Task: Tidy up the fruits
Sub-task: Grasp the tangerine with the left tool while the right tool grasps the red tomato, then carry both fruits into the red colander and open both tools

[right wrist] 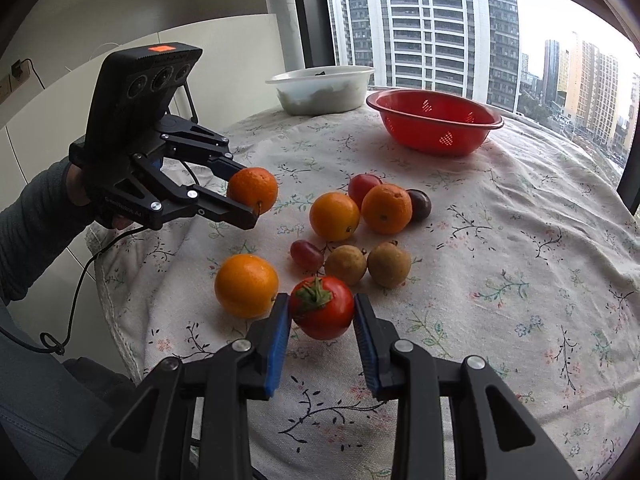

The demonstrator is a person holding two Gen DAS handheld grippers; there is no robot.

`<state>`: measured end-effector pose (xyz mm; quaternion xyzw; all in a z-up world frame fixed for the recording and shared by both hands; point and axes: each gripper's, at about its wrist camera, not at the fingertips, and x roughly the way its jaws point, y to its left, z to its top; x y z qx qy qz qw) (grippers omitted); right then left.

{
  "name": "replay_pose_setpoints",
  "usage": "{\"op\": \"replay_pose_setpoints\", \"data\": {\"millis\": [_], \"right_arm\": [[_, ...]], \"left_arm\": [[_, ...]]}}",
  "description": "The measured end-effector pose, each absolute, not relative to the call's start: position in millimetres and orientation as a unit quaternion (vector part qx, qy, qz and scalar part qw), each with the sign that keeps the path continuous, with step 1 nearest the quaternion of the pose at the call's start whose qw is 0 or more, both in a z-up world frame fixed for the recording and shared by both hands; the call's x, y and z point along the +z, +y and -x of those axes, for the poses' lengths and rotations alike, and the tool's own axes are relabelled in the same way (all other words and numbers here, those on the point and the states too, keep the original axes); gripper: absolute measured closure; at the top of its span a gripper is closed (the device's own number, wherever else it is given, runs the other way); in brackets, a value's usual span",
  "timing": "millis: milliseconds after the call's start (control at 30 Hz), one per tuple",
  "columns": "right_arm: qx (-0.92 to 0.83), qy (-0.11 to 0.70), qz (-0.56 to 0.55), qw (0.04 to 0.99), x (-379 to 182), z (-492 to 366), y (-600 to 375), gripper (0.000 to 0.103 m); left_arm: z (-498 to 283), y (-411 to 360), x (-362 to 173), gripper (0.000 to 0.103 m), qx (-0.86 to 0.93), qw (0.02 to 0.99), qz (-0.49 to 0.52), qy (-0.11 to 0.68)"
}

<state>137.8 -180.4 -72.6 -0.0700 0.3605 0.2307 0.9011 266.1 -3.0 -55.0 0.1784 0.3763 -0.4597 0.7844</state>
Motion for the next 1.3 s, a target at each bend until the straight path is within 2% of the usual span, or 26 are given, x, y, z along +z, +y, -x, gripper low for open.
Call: {"op": "replay_pose_setpoints", "data": {"millis": [400,867,1100,1300], "right_arm": [[0.215,0.339,0.040,0.915,-47.6,-147.0,-208.6,0.069],[0.148,0.234,0.039,0.960,54.0,-204.1,-266.7,0.069],[0.169,0.234,0.072,0.955,81.2,-271.5,-237.4,0.069],[0.180,0.297,0.108,0.932,56.6,-338.3,-210.0,0.069]], "left_arm": [[-288.2,19.0,-12.8,0.068,-0.429,0.822,-0.142,0.345],[-405.1,10.9,49.6,0.068,-0.349,0.871,-0.116,0.326],[-468.3,-30.9,37.6,0.068,-0.338,0.863,-0.145,0.346],[-503.7,-61.5,3.9,0.068,-0.333,0.838,-0.188,0.390]]}}
